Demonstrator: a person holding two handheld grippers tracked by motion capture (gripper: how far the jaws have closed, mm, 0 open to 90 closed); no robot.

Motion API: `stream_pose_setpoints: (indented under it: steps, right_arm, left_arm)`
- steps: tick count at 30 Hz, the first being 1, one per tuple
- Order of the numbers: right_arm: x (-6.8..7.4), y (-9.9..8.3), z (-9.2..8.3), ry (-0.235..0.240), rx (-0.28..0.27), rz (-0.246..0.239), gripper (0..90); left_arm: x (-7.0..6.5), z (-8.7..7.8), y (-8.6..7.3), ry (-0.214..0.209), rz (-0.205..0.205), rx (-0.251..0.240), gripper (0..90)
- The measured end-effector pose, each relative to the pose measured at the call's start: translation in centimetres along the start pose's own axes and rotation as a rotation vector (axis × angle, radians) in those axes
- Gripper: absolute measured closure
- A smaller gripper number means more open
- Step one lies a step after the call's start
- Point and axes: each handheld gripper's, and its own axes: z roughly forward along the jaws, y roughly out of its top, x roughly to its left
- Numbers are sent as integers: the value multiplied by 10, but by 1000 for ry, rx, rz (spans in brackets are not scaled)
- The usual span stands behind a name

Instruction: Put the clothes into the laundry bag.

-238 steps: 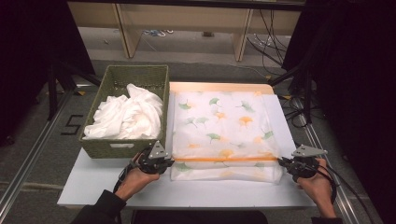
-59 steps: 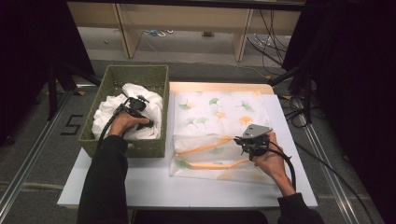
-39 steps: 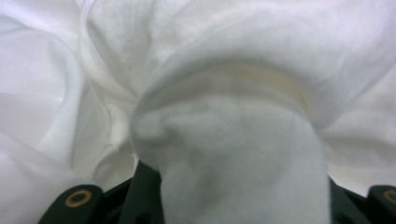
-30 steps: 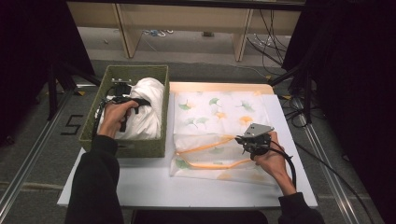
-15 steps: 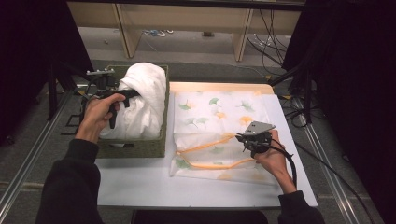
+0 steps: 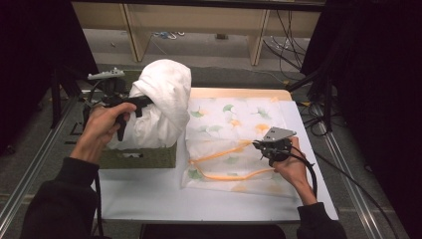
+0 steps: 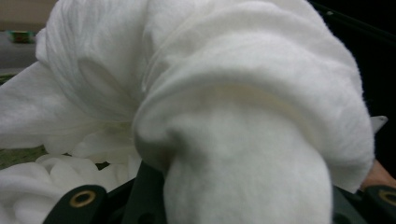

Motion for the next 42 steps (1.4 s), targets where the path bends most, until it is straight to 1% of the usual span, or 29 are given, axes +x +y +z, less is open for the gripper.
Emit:
stream_pose_setpoints:
  steps: [1, 2, 3, 4, 5, 6, 7, 9, 10, 12, 15, 16, 17, 18, 22, 23, 24, 25, 26, 28, 29, 30, 31, 34, 35, 36, 37, 40, 42]
  right_arm:
    - [-1, 0, 0, -6, 3, -16, 896]
    - [-1, 0, 0, -9, 0, -17, 896]
    - [-2, 1, 0, 5, -5, -29, 897]
    - [-2, 1, 0, 5, -5, -29, 897]
    - [-1, 1, -1, 5, 8, -3, 897]
    - [-3, 0, -1, -1, 2, -10, 897]
    - [-3, 0, -1, -1, 2, -10, 897]
    - [-3, 1, -2, -2, 5, -6, 897]
    - [-5, 1, -2, 1, 0, -25, 896]
    - [-5, 2, -3, -4, 1, 9, 897]
    - [-9, 2, -3, -5, -4, 3, 897]
    - [-10, 2, -4, -7, -6, 19, 897]
    - [-12, 1, -4, -9, -9, 5, 897]
    - [-12, 1, -4, -9, -9, 5, 897]
    - [-14, 3, -6, -19, -22, 15, 897]
    - [-15, 5, -7, -36, -29, 12, 897]
    - [-14, 5, -8, -29, -24, 28, 897]
    - [-16, 7, -8, -29, -32, 22, 897]
    - [-17, 8, -8, -30, -34, 12, 897]
    - [-17, 11, -9, -37, -33, 29, 897]
    - [-18, 11, -9, -51, -46, 10, 897]
    - [-18, 12, -9, -42, -48, 13, 897]
    - [-16, 14, -12, -41, -41, 22, 897]
    - [-16, 16, -13, -43, -57, 10, 897]
    - [-14, 17, -15, -47, -54, 41, 897]
    - [-15, 19, -16, -46, -65, 8, 897]
    - [-14, 20, -18, -48, -70, 11, 897]
    - [-14, 26, -25, -55, -90, -5, 897]
    - [-12, 28, -29, -65, -98, 8, 897]
  left_arm:
    - [-11, -1, 2, -20, 28, 4, 685]
    - [-17, -2, 3, -27, 37, 2, 684]
    - [-17, -2, 3, -27, 37, 2, 684]
    - [-24, -4, 4, -38, 44, -4, 684]
    - [-29, -5, 6, -56, 62, -4, 684]
    - [-40, -7, 8, -69, 74, -8, 684]
    - [-40, -7, 8, -69, 74, -8, 684]
    - [-55, -8, 9, -89, 108, 0, 684]
    - [-62, -9, 8, -100, 114, -5, 684]
    - [-75, -9, 5, -128, 135, 1, 685]
    - [-102, -10, -2, -159, 188, 13, 684]
    - [-113, -10, -8, -178, 211, 23, 684]
    - [-113, -10, -8, -178, 211, 23, 684]
    - [-119, -9, -12, -190, 225, 31, 684]
    - [-147, -1, -43, -195, 319, 90, 681]
    - [-150, 1, -50, -197, 340, 101, 681]
    - [-154, 4, -58, -205, 349, 118, 682]
    - [-156, 8, -66, -210, 357, 136, 681]
    - [-158, 12, -74, -212, 390, 166, 680]
    - [-162, 20, -88, -218, 407, 202, 679]
    - [-164, 23, -92, -217, 432, 222, 678]
    - [-166, 27, -98, -207, 445, 247, 677]
    - [-168, 37, -107, -207, 477, 285, 676]
    - [-168, 47, -115, -193, 481, 306, 674]
    - [-167, 52, -118, -198, 488, 321, 674]
    - [-166, 57, -121, -198, 484, 333, 674]
    - [-166, 63, -126, -200, 487, 354, 674]
    - [-165, 77, -136, -199, 529, 415, 671]
    - [-164, 85, -141, -189, 547, 448, 668]
